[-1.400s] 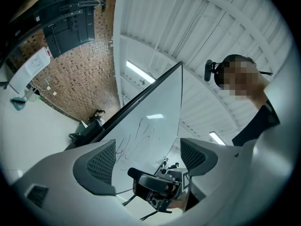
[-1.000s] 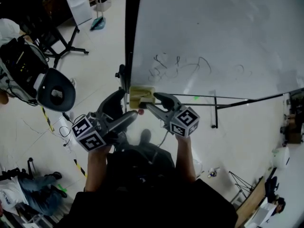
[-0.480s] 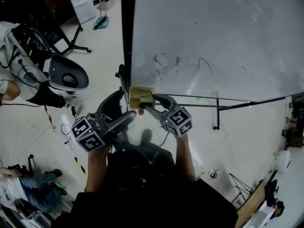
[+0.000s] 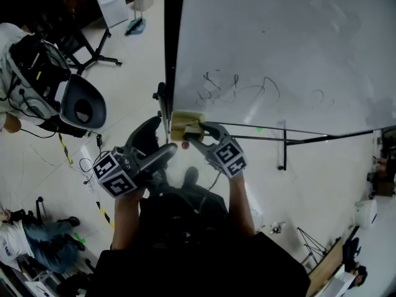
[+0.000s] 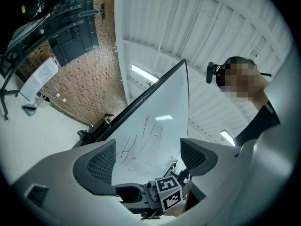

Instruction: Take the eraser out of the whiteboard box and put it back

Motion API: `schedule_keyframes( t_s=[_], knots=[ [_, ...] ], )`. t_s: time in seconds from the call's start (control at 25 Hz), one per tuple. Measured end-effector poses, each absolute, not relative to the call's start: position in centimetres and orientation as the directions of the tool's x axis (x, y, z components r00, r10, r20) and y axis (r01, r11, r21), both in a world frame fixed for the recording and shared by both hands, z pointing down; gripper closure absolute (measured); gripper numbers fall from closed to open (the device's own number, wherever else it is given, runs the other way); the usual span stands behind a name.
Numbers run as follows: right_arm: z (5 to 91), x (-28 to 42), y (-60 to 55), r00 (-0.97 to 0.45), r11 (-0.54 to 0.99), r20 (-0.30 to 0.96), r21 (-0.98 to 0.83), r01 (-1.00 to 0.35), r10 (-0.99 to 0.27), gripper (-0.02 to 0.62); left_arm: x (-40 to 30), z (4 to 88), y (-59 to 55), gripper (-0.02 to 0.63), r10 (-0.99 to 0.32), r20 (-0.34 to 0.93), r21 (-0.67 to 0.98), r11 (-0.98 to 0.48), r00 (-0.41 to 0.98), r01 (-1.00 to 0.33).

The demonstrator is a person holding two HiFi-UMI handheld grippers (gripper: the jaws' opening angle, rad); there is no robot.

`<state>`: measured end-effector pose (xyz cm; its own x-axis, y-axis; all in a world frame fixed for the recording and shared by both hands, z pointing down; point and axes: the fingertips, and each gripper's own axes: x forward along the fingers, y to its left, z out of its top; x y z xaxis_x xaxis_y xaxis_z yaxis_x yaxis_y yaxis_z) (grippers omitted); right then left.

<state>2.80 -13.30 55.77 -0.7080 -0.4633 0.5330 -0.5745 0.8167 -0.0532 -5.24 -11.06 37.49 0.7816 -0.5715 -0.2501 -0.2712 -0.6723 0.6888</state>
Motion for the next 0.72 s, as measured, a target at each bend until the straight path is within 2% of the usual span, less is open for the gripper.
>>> schedule_keyframes(
  t_s=[0.4,0.72],
  knots=[
    [56.17,2.71,-13.02,-0.67,0.84,0.583,0.041,-0.541,-0.46,0.358,-5.31,37.62,-11.27,0.178,-0.575,-0.251,0.692,-0.669,0.779,-0.271],
    [56.3,2.76,-12.61,-0.675,0.85,0.59,0.036,-0.526,-0.443,0.377,-5.3,37.77,-11.35,0.178,-0.575,-0.249,0.697,-0.666,0.78,-0.268]
  ],
)
